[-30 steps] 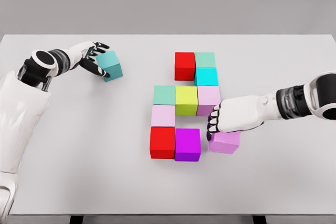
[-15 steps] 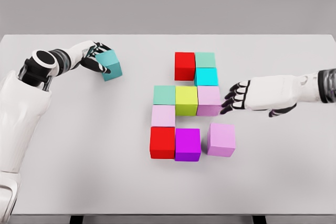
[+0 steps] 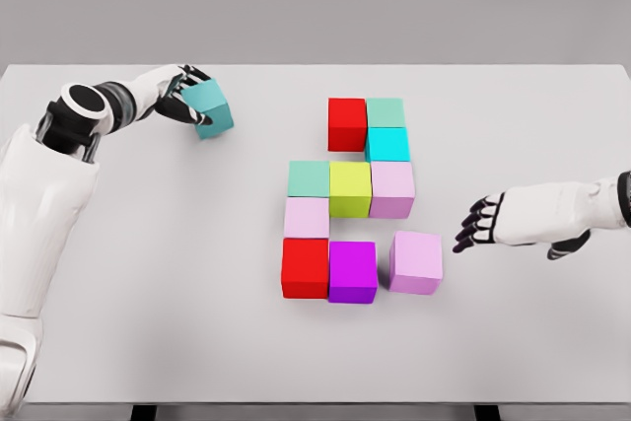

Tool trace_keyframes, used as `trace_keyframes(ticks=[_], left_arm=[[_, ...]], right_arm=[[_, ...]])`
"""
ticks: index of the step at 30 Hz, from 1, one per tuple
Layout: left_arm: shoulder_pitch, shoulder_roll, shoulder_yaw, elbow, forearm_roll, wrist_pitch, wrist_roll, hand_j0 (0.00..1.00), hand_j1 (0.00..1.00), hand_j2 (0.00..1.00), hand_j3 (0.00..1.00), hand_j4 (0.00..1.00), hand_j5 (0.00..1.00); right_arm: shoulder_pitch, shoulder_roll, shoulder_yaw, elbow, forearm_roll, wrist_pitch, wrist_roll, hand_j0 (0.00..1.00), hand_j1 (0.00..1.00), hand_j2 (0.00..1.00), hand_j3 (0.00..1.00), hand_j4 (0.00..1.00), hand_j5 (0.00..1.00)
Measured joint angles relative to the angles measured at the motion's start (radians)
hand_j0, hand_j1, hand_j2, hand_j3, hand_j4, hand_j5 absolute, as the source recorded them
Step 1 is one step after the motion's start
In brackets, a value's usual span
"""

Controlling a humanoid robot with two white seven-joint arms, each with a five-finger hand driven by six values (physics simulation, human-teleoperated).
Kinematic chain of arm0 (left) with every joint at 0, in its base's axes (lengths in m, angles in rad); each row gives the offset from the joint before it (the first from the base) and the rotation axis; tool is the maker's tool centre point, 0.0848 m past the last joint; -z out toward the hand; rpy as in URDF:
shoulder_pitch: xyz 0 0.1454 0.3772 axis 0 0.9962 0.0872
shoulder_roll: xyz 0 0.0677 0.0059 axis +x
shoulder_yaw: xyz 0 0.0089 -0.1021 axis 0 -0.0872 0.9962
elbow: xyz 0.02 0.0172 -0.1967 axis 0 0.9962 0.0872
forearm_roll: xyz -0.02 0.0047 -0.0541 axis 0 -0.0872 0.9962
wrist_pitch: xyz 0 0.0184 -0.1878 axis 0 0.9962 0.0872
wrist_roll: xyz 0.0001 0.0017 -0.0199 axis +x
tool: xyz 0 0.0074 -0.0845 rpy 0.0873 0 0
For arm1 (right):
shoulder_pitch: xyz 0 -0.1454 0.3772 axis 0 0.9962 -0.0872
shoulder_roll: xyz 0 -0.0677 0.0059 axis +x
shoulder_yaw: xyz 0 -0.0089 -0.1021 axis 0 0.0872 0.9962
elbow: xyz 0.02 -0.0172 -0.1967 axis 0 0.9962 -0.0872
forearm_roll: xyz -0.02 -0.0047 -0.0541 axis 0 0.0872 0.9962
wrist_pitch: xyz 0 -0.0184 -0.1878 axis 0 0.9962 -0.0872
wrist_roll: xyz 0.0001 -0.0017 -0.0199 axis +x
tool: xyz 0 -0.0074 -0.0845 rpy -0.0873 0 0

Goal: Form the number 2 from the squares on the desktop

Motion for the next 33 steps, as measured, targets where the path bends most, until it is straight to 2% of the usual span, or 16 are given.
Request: trace_keyframes(ticks=[10,13,21,33], left_arm=[[-0.017,-0.03,-0.014,-0.002,-0.001,-0.001,-0.001,0.32,0.32,0.32,0.32,0.32,0.32],[-0.017,-0.039,-0.027,-0.005,-0.006,-0.001,-0.001,0.32,0.32,0.32,0.32,0.32,0.32],[-0.035,-0.066,-0.072,-0.005,-0.008,0.0,-0.001,0.31,0.31,0.31,0.31,0.31,0.31],[-0.046,-0.074,-0.137,-0.003,-0.002,-0.001,-0.001,0.28,0.28,0.28,0.28,0.28,0.28]], right_arm=[[-0.002,0.052,0.011,0.081,0.099,0.0,0.0,1.0,1.0,1.0,1.0,1.0,1.0],[-0.003,0.063,0.013,0.072,0.108,0.0,0.0,1.0,1.0,1.0,1.0,1.0,1.0],[-0.003,0.073,0.014,-0.008,0.109,0.0,0.0,1.0,1.0,1.0,1.0,1.0,1.0],[-0.008,0.089,0.011,-0.019,0.1,0.0,0.0,1.0,1.0,1.0,1.0,1.0,1.0]])
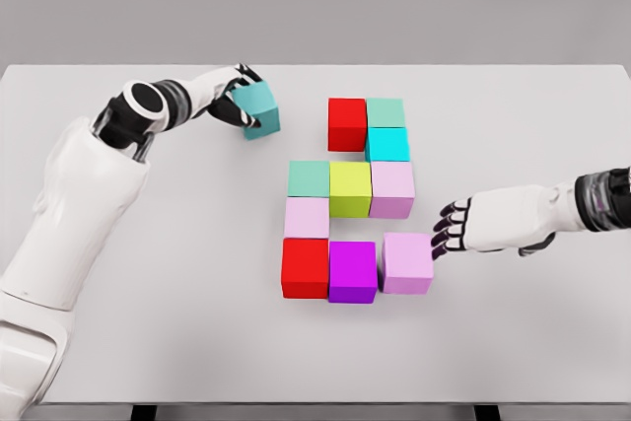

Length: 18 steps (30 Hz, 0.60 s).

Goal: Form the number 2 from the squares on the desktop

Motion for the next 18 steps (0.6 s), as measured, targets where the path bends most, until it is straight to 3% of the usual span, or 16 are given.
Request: trace_keyframes(ticks=[18], left_arm=[[-0.028,-0.015,-0.067,0.006,0.008,-0.001,0.0,0.26,0.26,0.26,0.26,0.26,0.26]], right_arm=[[-0.002,0.008,-0.01,0.003,-0.003,0.0,0.0,1.0,1.0,1.0,1.0,1.0,1.0]])
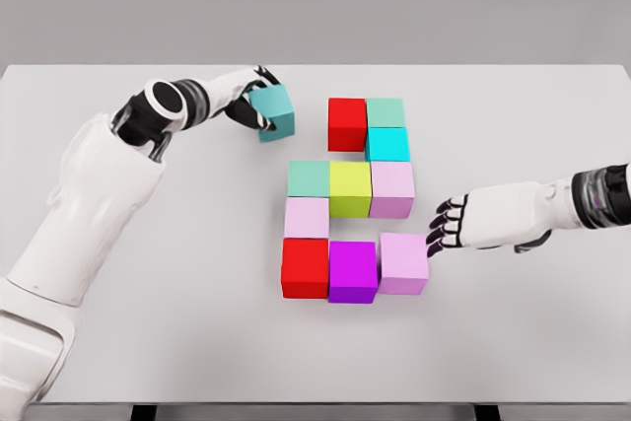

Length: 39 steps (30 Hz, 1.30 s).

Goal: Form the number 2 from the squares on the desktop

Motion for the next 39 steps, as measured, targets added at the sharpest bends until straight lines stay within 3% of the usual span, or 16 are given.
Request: trace_keyframes(ticks=[12,28,39], left_arm=[[-0.014,0.004,-0.035,0.0,0.009,-0.116,0.0,0.26,0.26,0.26,0.26,0.26,0.26],[-0.011,0.024,-0.073,-0.004,0.048,-0.187,0.0,0.26,0.26,0.26,0.26,0.26,0.26],[-0.014,0.047,-0.082,-0.009,0.069,-0.208,0.0,0.26,0.26,0.26,0.26,0.26,0.26]], right_arm=[[-0.002,0.025,-0.025,0.044,-0.017,0.0,0.0,1.0,1.0,1.0,1.0,1.0,1.0],[0.005,-0.016,-0.018,0.02,-0.018,0.0,0.0,1.0,1.0,1.0,1.0,1.0,1.0],[0.008,-0.022,-0.013,0.008,-0.081,0.0,0.0,1.0,1.0,1.0,1.0,1.0,1.0]])
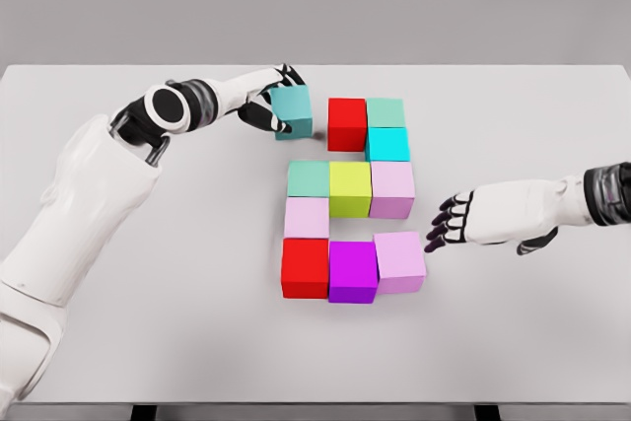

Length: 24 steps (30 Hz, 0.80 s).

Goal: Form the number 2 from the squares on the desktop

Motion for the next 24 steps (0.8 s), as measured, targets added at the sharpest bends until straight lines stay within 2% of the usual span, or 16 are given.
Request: trace_keyframes(ticks=[24], left_arm=[[0.009,-0.001,-0.023,-0.033,0.004,-0.002,0.0,0.29,0.29,0.29,0.29,0.29,0.29]], right_arm=[[0.002,0.0,0.04,-0.013,0.005,0.0,0.0,1.0,1.0,1.0,1.0,1.0,1.0]])
